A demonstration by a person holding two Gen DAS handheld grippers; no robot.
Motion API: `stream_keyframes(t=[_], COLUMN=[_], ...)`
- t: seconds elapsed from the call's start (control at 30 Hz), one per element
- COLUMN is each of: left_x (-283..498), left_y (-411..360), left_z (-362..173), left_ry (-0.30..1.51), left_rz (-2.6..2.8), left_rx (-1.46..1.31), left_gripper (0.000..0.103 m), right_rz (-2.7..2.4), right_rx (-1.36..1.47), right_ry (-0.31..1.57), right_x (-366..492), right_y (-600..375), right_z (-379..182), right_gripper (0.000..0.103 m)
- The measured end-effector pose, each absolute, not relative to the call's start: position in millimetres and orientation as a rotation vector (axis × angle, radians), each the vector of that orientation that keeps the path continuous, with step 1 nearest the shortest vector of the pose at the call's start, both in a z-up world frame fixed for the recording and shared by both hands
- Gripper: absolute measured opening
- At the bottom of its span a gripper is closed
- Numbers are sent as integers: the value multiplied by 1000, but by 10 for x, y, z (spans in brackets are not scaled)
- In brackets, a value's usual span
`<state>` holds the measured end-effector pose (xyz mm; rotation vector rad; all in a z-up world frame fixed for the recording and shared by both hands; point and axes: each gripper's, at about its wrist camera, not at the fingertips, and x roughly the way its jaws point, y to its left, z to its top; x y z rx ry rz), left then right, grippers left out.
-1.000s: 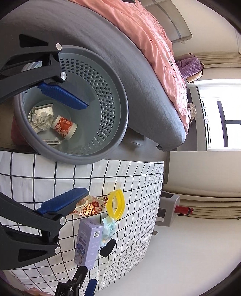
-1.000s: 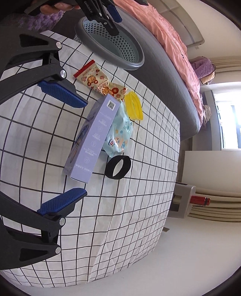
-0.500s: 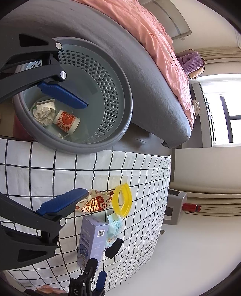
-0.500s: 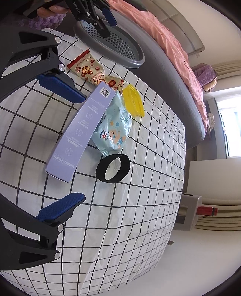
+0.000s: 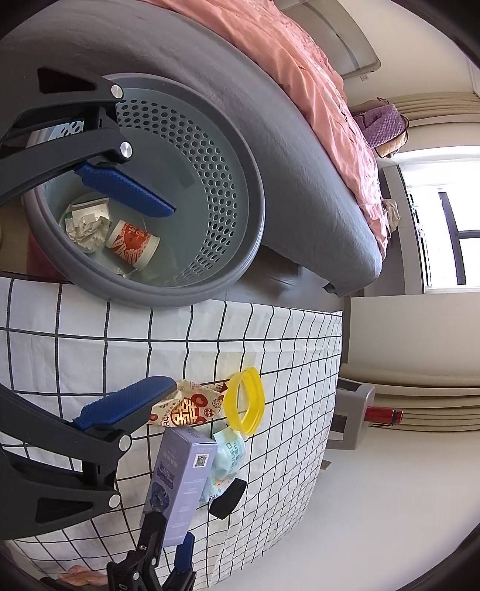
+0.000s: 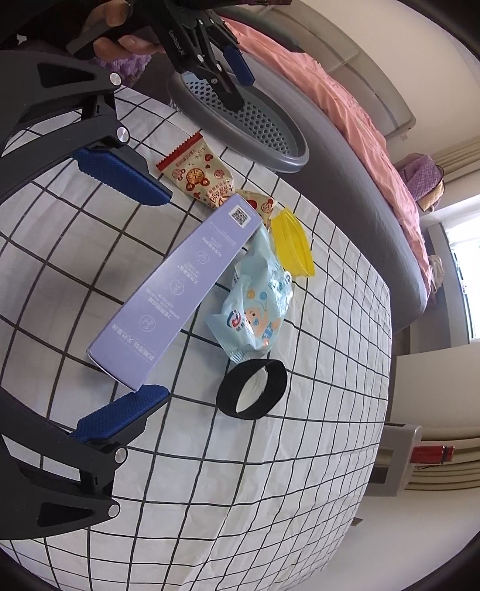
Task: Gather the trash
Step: 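Move both tools from the basket toward the lavender box and wrapper, then grasp the lavender box with the right gripper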
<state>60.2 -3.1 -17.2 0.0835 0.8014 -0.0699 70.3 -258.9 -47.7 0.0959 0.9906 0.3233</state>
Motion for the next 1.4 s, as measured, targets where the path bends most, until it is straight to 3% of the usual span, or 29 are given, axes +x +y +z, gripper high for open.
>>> stream_keyframes(t=[0.57, 0.9, 1.17, 1.37, 1.4], left_x=[551, 561, 562, 562, 562], left_y=[160, 203, 210, 202, 195], left_z=[-97, -75, -92, -106, -110], left_ry=[783, 780, 783, 786, 786], left_rz=[-48, -43, -41, -46, -47], left_rx=[41, 30, 37, 37, 38], left_gripper=[84, 84, 84, 84, 84], right_rz=[450, 252, 235, 208, 206], right_rx=[174, 86, -18, -112, -116], right_ry=[967, 928, 976, 1033, 1038], right_x=[280, 543, 778, 830, 830], right_y=[-2057, -2004, -1841, -1715, -1710], right_z=[-387, -403, -525, -680, -700], right_gripper=[96, 94, 80, 53, 43])
